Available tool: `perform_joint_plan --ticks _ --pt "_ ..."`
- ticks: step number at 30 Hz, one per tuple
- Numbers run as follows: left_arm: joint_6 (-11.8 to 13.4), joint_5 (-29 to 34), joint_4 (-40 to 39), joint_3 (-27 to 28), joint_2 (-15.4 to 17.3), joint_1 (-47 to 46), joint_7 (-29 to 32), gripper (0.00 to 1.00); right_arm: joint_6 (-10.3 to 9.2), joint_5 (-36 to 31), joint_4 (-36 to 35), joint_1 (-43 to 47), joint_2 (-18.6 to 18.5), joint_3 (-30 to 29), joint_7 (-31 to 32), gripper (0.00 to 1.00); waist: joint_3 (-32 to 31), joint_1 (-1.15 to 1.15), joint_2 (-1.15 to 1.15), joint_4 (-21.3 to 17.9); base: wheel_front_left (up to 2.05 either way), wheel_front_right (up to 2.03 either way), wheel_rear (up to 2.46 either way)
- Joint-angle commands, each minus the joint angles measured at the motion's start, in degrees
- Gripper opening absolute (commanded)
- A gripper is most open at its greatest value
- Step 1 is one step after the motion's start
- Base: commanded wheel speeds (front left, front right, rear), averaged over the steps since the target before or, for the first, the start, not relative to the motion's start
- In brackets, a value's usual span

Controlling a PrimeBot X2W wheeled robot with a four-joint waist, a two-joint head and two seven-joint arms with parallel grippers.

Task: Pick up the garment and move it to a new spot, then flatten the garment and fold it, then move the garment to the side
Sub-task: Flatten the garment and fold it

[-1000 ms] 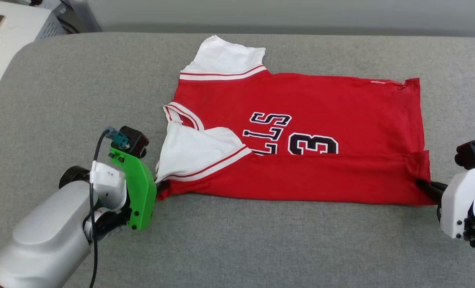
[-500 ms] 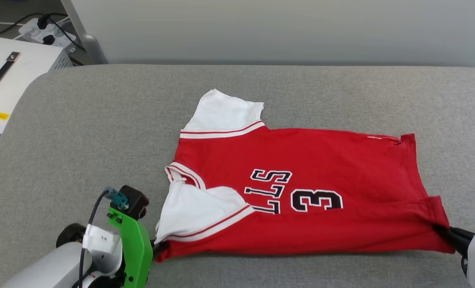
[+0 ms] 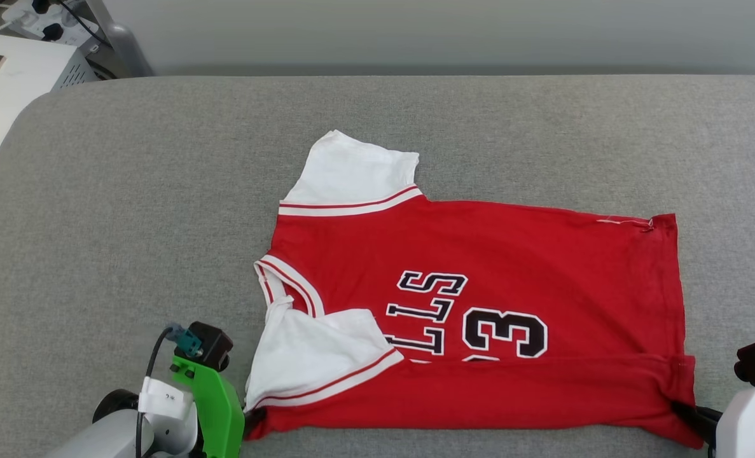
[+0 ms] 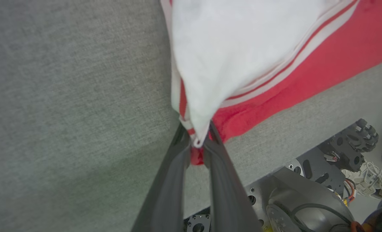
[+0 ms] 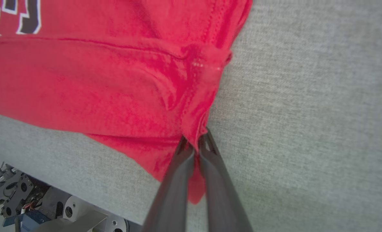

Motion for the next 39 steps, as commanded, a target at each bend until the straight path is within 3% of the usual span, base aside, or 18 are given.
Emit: perform_joint_plan --ticks 1,2,9,14,19,23,32,39 --pt "-0.01 0.06 1.04 0.39 -0.19 0.44 -0.87 0.75 -0.06 -0.76 1.28 -0.80 0.66 0.10 -0.96 0.26 -0.28 0.00 0.00 0.19 0.00 0.00 0.00" --pt "0.06 0.19 1.39 0.85 -0.15 0.24 -1.70 1.00 -0.06 -1.28 1.44 -0.95 0.85 0.09 -1.95 1.00 -0.63 0.00 0.00 0.31 0.00 0.00 0.00" --pt "1.24 0.31 -1.53 5.53 3.53 -2.24 -5.76 1.00 -0.06 -5.64 -1.15 -1.01 2.31 -5.55 -12.16 1.00 -2.87 0.00 0.00 0.39 0.00 0.00 0.00" --pt "3.50 3.22 -3.79 11.52 5.61 -8.25 -12.16 1.00 -0.06 -12.11 -4.46 -2.31 6.99 -13.55 -19.83 1.00 -2.21 0.00 0.00 -0.51 0.00 0.00 0.00" --pt "3.98 7.39 -1.76 13.86 3.91 -16.15 -15.50 1.00 -0.06 -18.58 -9.69 -4.43 12.15 -19.03 -24.56 1.00 0.30 0.00 0.00 -2.04 0.00 0.00 0.00" --pt "2.66 9.20 2.15 14.05 0.21 -23.95 -14.99 1.00 -0.06 -22.03 -14.13 -5.68 16.71 -21.37 -26.63 1.00 3.83 0.00 0.00 -3.68 0.00 0.00 0.00" --pt "-3.57 10.95 15.30 11.49 -7.58 -42.27 -6.42 1.00 -0.06 -24.85 -20.01 -8.50 20.35 -19.55 -27.41 1.00 12.86 0.00 0.00 -7.84 0.00 0.00 0.00" --pt "-7.36 6.39 25.42 7.17 -11.93 -52.09 12.70 1.00 -0.06 -25.22 -21.40 -12.09 20.86 -17.33 -28.37 1.00 18.82 0.00 0.00 -10.86 0.00 0.00 0.00"
